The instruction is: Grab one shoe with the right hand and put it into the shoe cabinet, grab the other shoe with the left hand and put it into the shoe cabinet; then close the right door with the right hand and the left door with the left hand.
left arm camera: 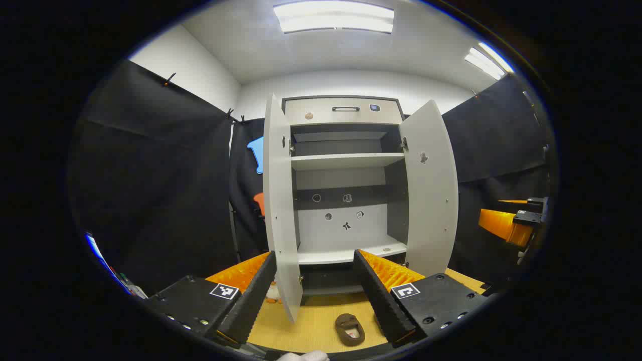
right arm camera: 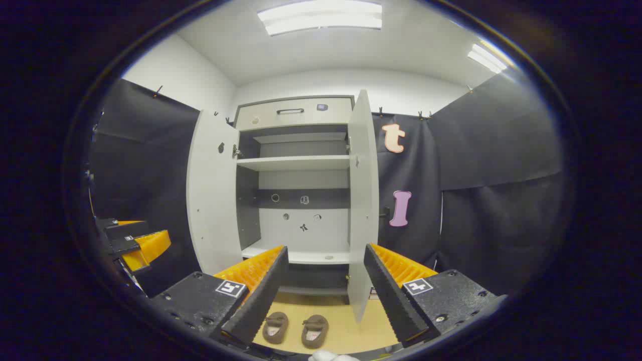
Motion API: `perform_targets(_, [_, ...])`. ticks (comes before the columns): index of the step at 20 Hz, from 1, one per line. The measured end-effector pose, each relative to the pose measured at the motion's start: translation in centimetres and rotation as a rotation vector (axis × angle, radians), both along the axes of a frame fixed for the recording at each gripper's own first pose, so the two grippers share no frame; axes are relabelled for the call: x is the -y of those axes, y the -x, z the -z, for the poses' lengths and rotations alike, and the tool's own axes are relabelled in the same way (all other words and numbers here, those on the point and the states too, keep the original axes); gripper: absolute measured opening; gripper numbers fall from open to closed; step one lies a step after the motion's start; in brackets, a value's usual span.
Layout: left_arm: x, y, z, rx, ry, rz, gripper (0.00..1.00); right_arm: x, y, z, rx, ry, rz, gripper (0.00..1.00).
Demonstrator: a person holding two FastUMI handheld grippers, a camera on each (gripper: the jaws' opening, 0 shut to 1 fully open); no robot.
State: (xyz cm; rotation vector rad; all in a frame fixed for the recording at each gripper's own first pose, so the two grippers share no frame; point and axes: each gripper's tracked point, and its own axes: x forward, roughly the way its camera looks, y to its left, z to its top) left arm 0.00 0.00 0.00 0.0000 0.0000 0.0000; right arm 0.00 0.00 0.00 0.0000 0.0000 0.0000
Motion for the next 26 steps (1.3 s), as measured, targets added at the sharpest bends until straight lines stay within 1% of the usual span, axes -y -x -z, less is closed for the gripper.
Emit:
perform_targets(1, [-0.1,0.0,-0.1,0.001,-0.004,-0.001,0.94,0.0,-0.1,0.0,0.000,0.000,0.001,0.99])
perform_targets(3, [-0.3,0.0,0.0,0.001,-0.009,-0.003,0.94,-0.2,0.0,0.0,-0.001,0.004,0.004,0.99])
perform_targets(4, [-0.4,0.0,0.1,0.000,-0.008,-0.003,0.94,-0.2,0.1,0.0,0.000,0.005,0.004,0.95])
perform_targets(6, [-0.5,0.1,0.1,0.002,-0.007,-0.003,0.94,-0.2,0.2,0.0,0.001,0.006,0.007,0.95])
perform_targets(7, [-0.5,0.1,0.0,0.004,-0.009,-0.004,0.94,-0.3,0.2,0.0,0.002,0.006,0.008,0.99])
perform_targets(8, [-0.6,0.1,0.0,0.005,-0.009,-0.003,0.94,-0.2,0.3,0.0,0.002,0.006,0.010,0.95])
perform_targets(9, [-0.6,0.1,0.0,0.005,-0.008,-0.001,0.94,-0.2,0.3,-0.1,0.002,0.007,0.011,0.95])
perform_targets(10, [-0.6,0.1,0.0,0.004,-0.008,-0.001,0.94,-0.3,0.2,0.0,0.002,0.008,0.012,0.99])
perform_targets(15, [-0.9,0.4,0.6,-0.007,-0.012,-0.001,0.94,-0.8,0.1,0.4,-0.009,0.017,0.005,0.99])
perform_targets(17, [-1.2,0.3,0.8,-0.009,-0.015,-0.003,0.95,-1.2,-0.2,1.3,-0.022,0.023,0.000,0.99])
perform_targets(20, [-1.6,0.4,1.3,-0.021,-0.017,-0.003,0.95,-1.8,-0.9,4.6,-0.085,0.047,-0.010,0.99])
perform_targets(21, [-1.7,0.5,1.5,-0.027,-0.015,0.000,0.95,-1.8,-1.2,6.3,-0.123,0.058,-0.005,0.95])
perform_targets(22, [-1.9,0.5,1.8,-0.030,-0.016,0.001,0.95,-2.1,-1.4,8.2,-0.156,0.064,-0.017,0.99])
perform_targets(25, [-2.2,0.3,2.6,-0.037,-0.025,-0.001,0.95,-3.2,-2.3,15.8,-0.329,0.109,-0.066,0.99])
perform_targets(26, [-2.3,0.1,3.1,-0.047,-0.031,-0.003,0.95,-3.7,-2.4,18.3,-0.381,0.107,-0.087,0.99])
